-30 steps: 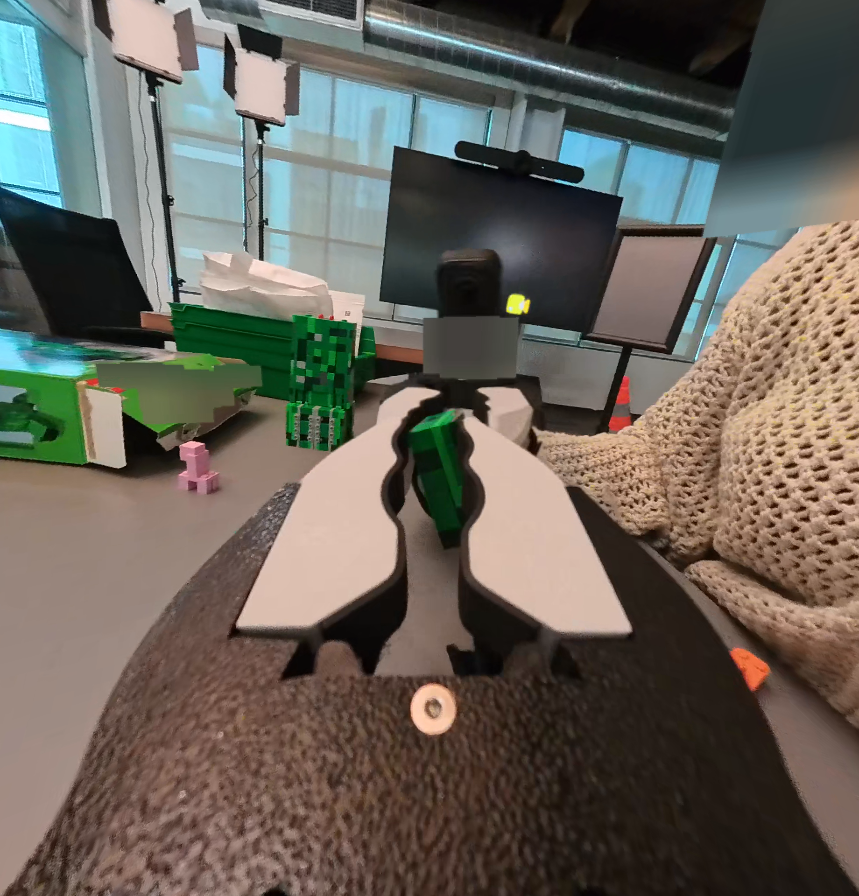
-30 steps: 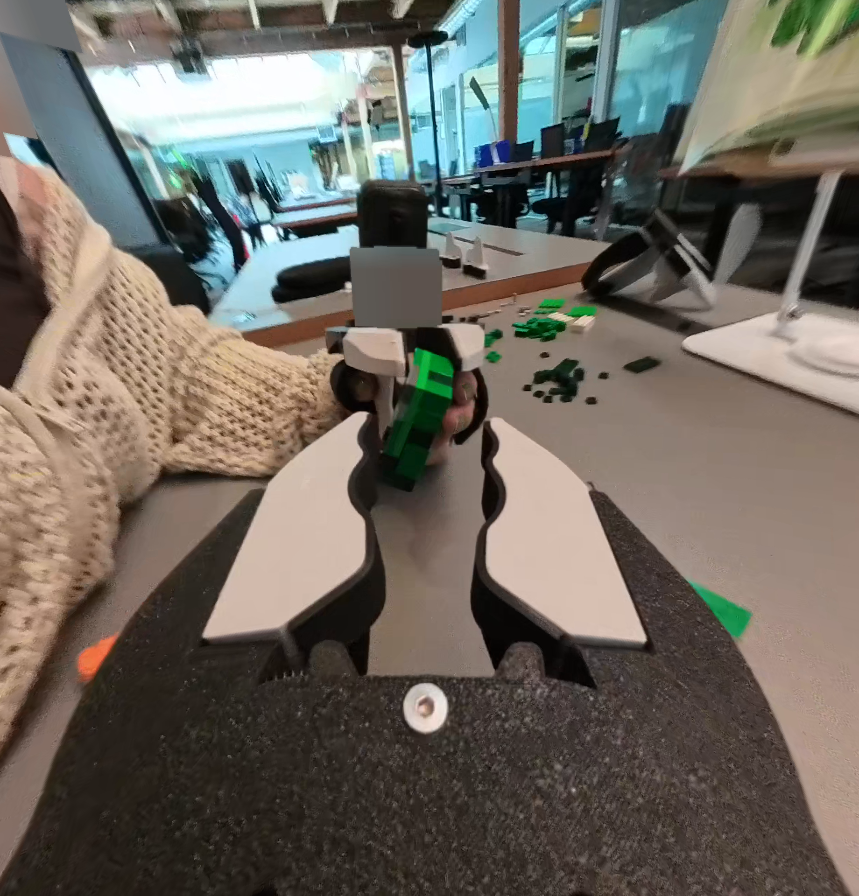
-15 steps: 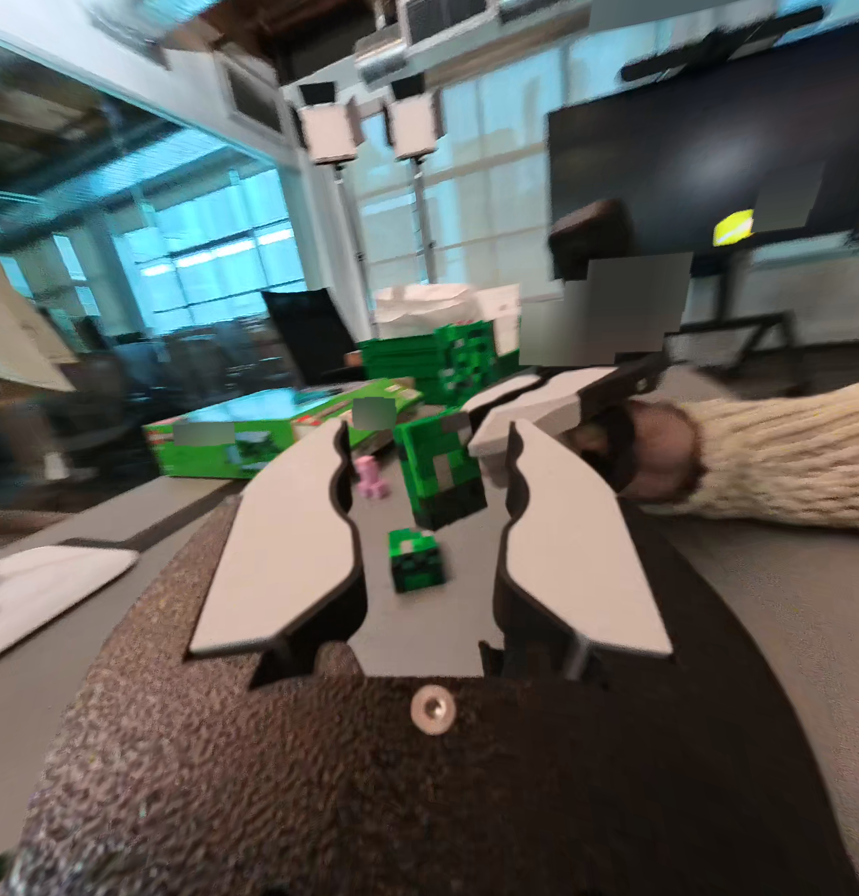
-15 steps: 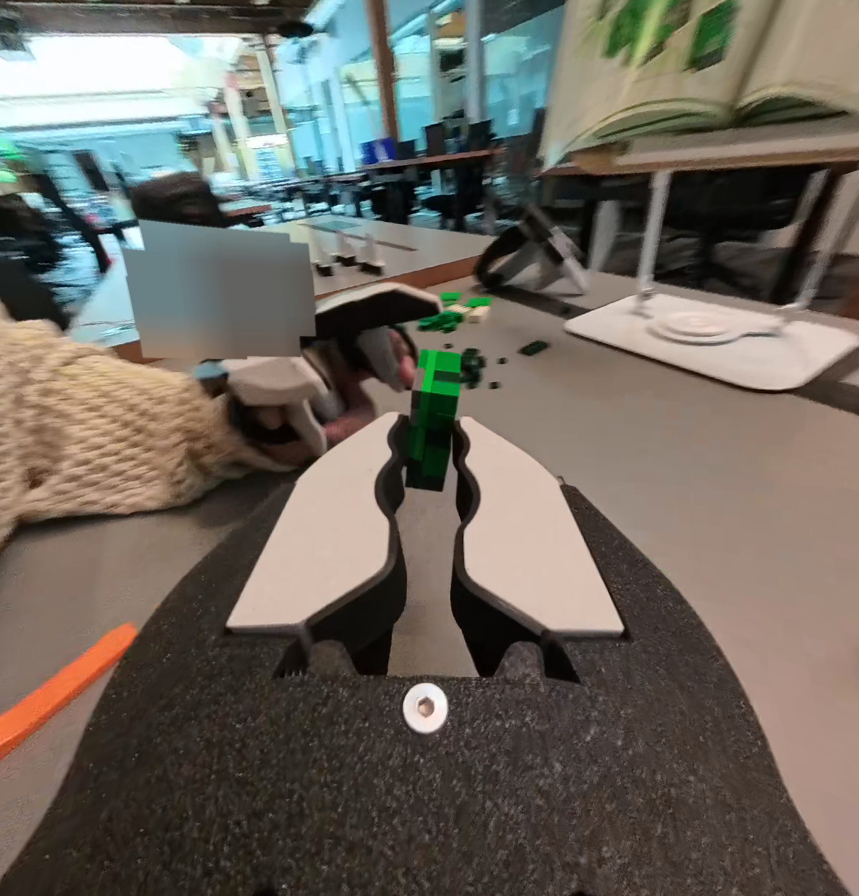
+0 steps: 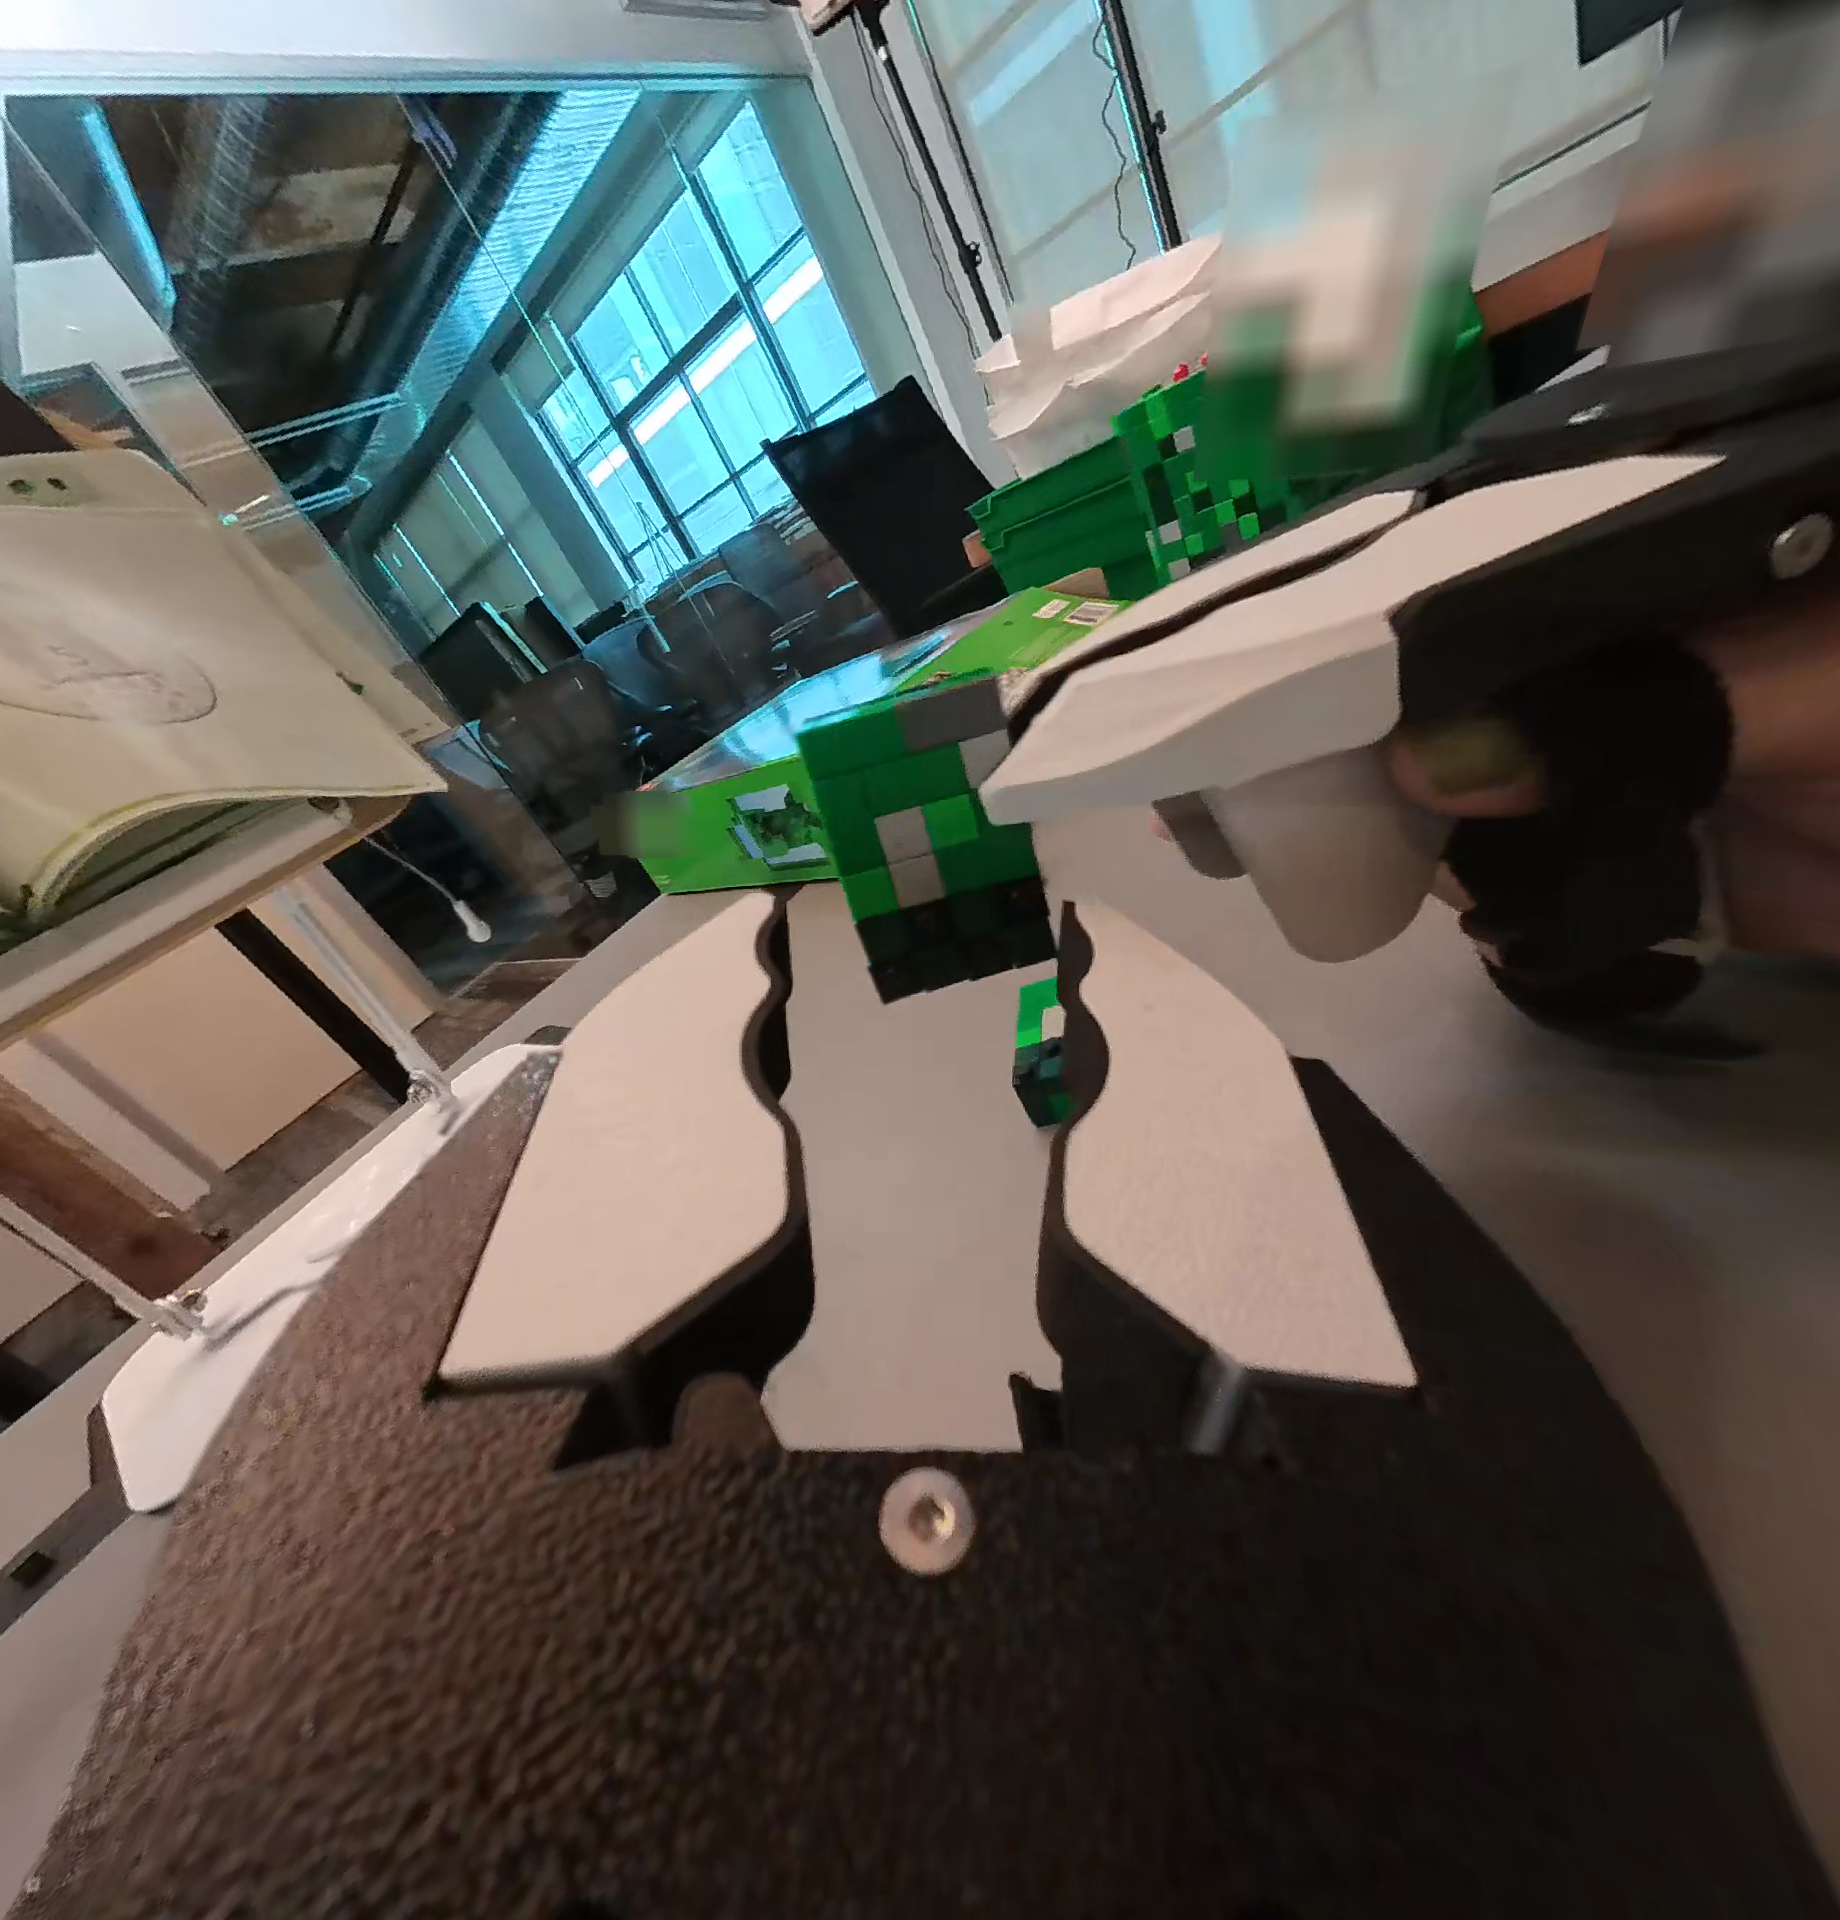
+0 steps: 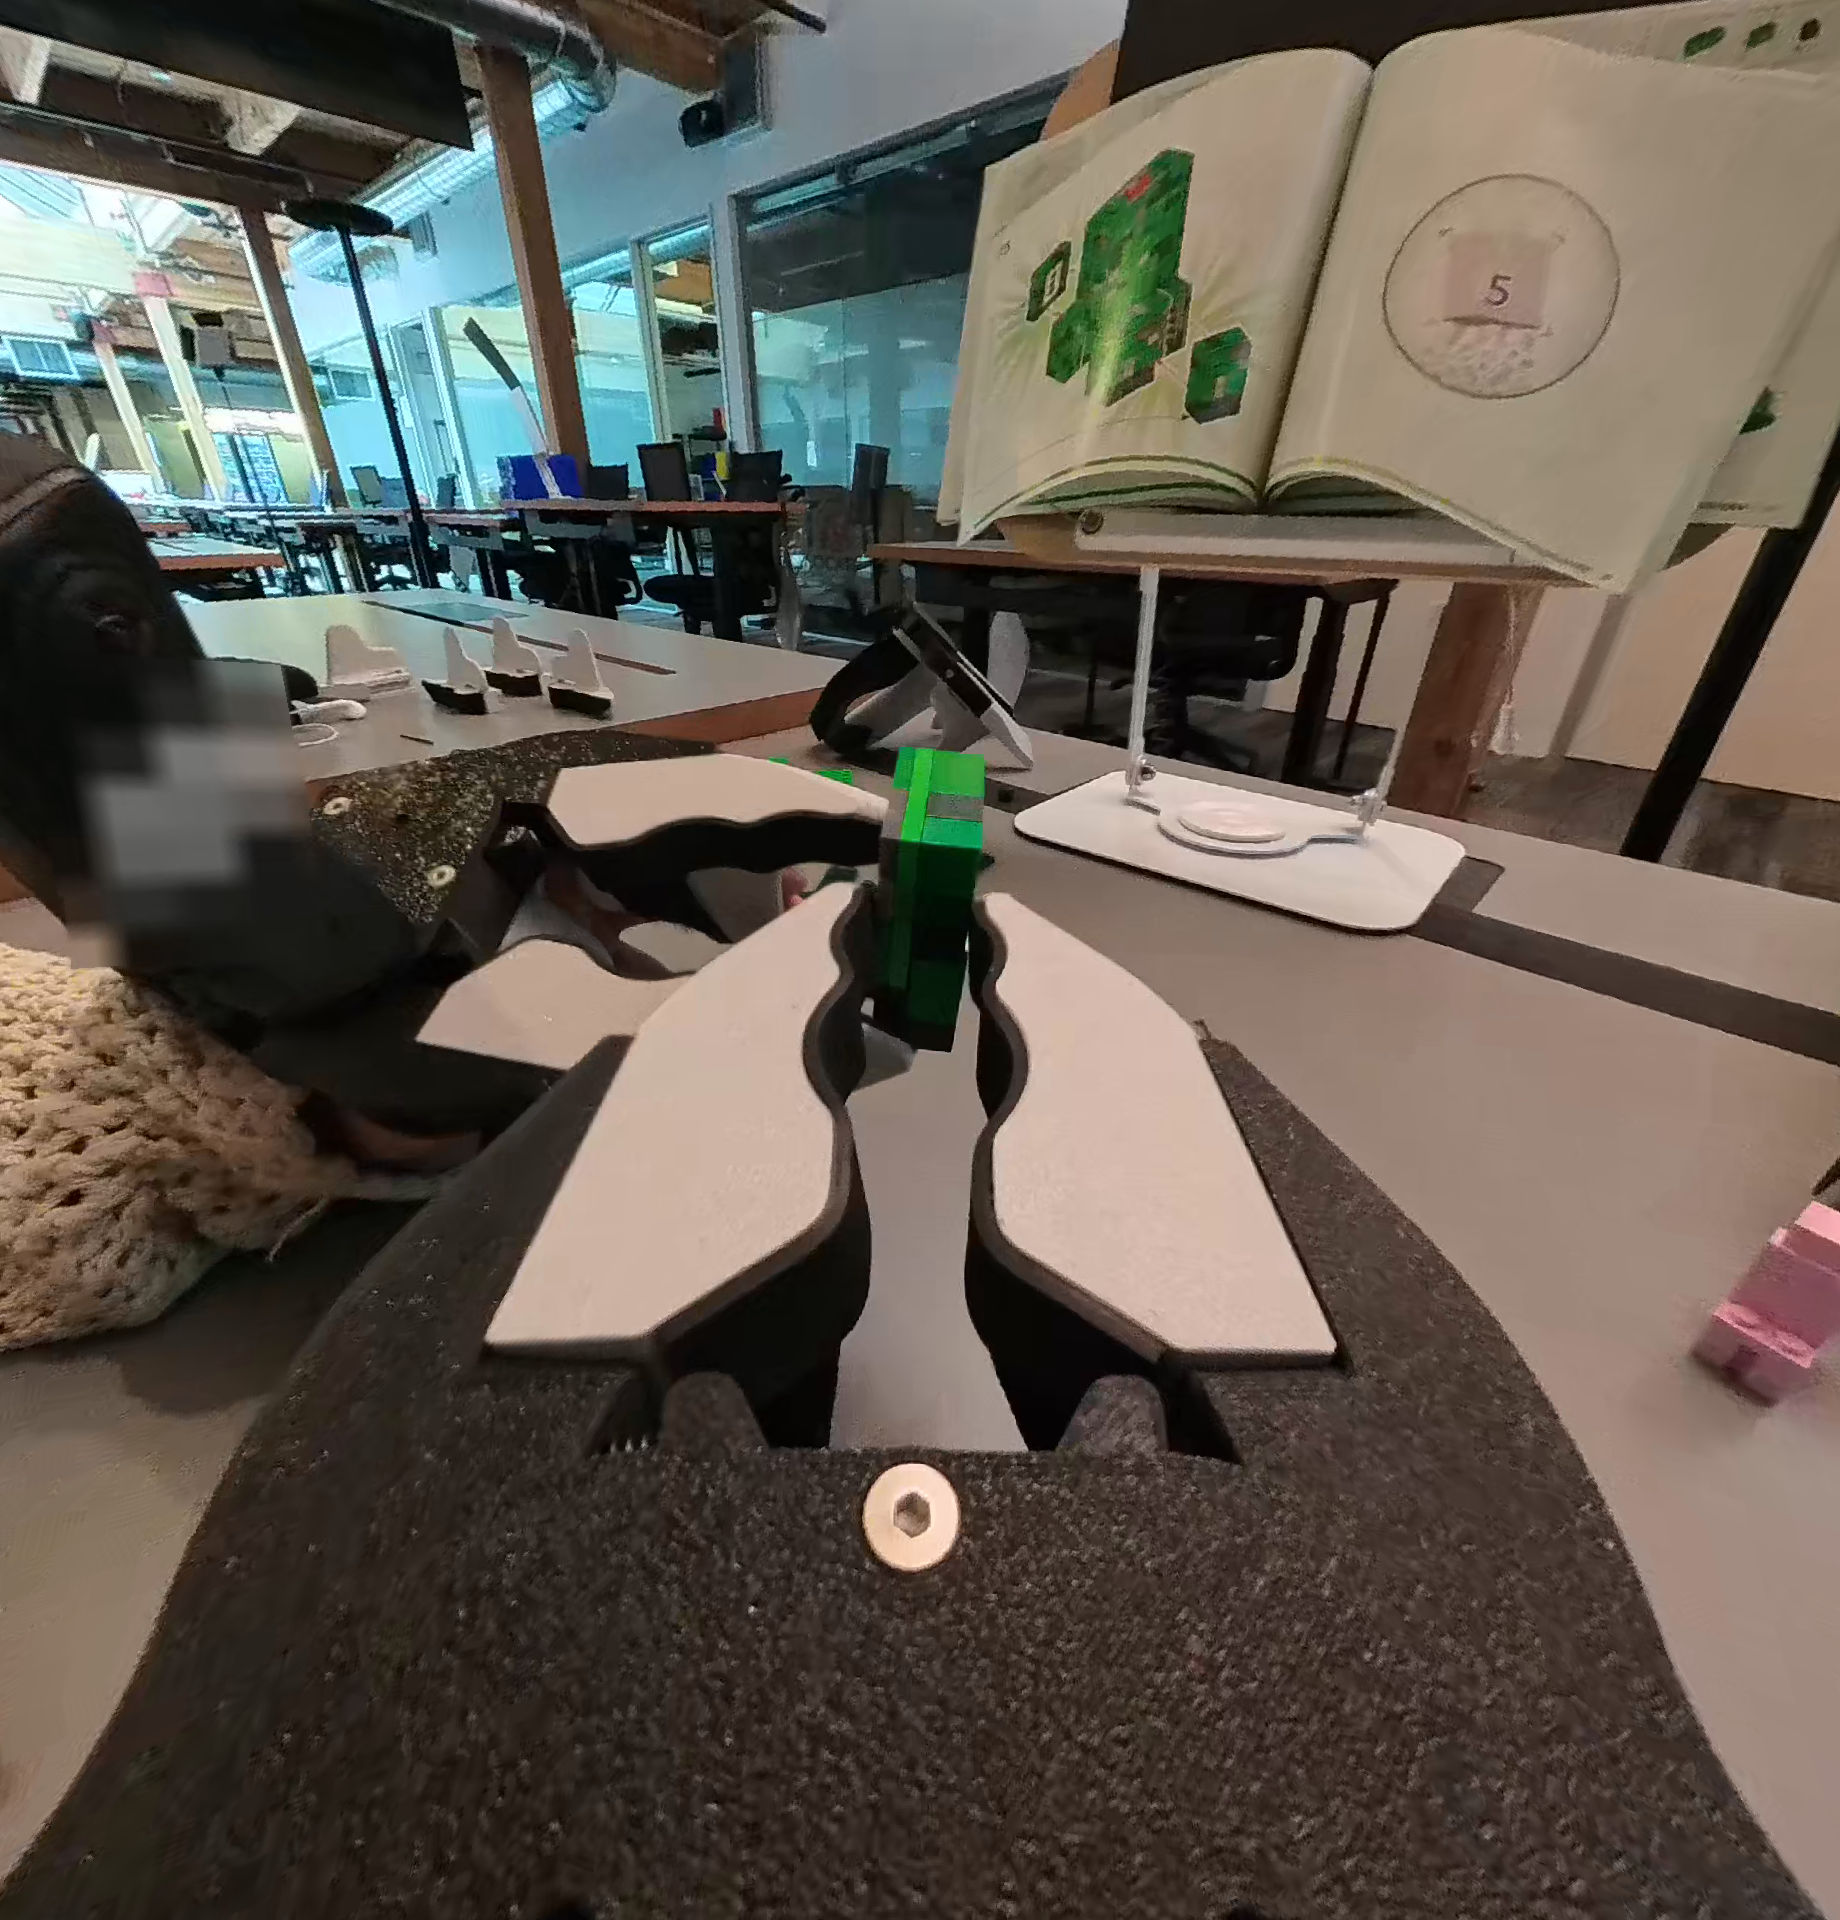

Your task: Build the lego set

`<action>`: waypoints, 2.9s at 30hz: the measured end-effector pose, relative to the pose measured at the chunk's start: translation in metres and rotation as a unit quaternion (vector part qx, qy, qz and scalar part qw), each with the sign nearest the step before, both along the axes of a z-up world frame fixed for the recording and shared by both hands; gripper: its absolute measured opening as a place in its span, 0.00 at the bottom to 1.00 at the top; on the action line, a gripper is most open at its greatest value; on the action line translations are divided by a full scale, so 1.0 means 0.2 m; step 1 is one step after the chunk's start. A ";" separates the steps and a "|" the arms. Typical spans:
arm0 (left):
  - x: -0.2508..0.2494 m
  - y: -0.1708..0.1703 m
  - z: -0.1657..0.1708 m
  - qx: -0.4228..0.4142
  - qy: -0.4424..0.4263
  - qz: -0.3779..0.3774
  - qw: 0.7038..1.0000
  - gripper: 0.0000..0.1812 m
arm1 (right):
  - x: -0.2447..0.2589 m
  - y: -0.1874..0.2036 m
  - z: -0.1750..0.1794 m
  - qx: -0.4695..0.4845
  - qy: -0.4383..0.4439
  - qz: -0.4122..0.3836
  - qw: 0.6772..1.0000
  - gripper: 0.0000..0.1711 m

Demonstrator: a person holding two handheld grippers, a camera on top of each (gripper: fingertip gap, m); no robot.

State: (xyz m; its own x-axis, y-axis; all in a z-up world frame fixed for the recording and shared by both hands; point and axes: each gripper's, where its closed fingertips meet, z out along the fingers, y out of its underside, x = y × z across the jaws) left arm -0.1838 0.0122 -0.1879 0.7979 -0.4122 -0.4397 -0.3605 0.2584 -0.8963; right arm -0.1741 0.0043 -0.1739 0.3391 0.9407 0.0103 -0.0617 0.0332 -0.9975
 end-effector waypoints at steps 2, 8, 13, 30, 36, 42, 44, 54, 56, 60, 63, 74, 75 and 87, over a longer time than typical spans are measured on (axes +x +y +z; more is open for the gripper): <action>0.01 -0.01 0.00 0.003 0.007 -0.004 1.000 0.29 | -0.01 -0.01 0.00 0.005 0.002 -0.004 1.000 0.10; 0.04 -0.02 -0.01 -0.012 -0.006 -0.022 1.000 0.33 | -0.04 -0.05 0.00 0.028 -0.006 0.000 1.000 0.10; 0.02 -0.02 0.02 0.001 -0.013 -0.012 1.000 0.22 | -0.04 -0.07 0.01 0.051 -0.008 -0.005 0.999 0.10; -0.03 0.01 -0.01 -0.034 -0.034 -0.003 0.999 0.22 | 0.22 0.16 0.09 0.137 -0.025 -0.156 0.978 0.32; -0.06 0.03 -0.01 -0.043 -0.057 0.000 0.997 0.22 | 0.75 0.43 0.11 0.171 -0.059 -0.369 0.912 0.44; -0.04 0.02 -0.01 -0.039 -0.045 -0.004 0.998 0.22 | 1.15 0.64 0.12 0.128 -0.069 -0.468 0.872 0.42; -0.04 0.02 -0.01 -0.040 -0.043 -0.005 0.998 0.22 | 1.22 0.72 0.09 0.091 -0.084 -0.469 0.874 0.42; -0.03 0.02 -0.02 -0.039 -0.038 -0.011 0.998 0.22 | 1.23 0.90 -0.09 -0.005 -0.140 -0.442 0.886 0.24; -0.03 0.02 -0.02 -0.040 -0.037 -0.011 0.998 0.22 | 1.24 0.90 -0.09 -0.007 -0.140 -0.439 0.887 0.24; -0.02 0.02 -0.02 -0.040 -0.034 -0.012 0.999 0.22 | 1.24 0.89 -0.09 -0.013 -0.129 -0.457 0.880 0.23; -0.02 0.02 -0.03 -0.040 -0.030 -0.013 0.999 0.22 | 1.20 0.84 -0.09 -0.022 -0.110 -0.450 0.886 0.31; -0.02 0.02 -0.03 -0.041 -0.031 -0.015 0.999 0.22 | 1.27 0.68 -0.21 -0.098 -0.124 -0.443 0.882 0.41; -0.02 0.02 -0.03 -0.041 -0.030 -0.015 0.999 0.22 | 1.28 0.67 -0.25 -0.121 -0.147 -0.444 0.876 0.40; -0.02 0.02 -0.03 -0.040 -0.030 -0.018 0.999 0.22 | 1.08 0.59 -0.38 -0.165 -0.220 -0.339 0.900 0.39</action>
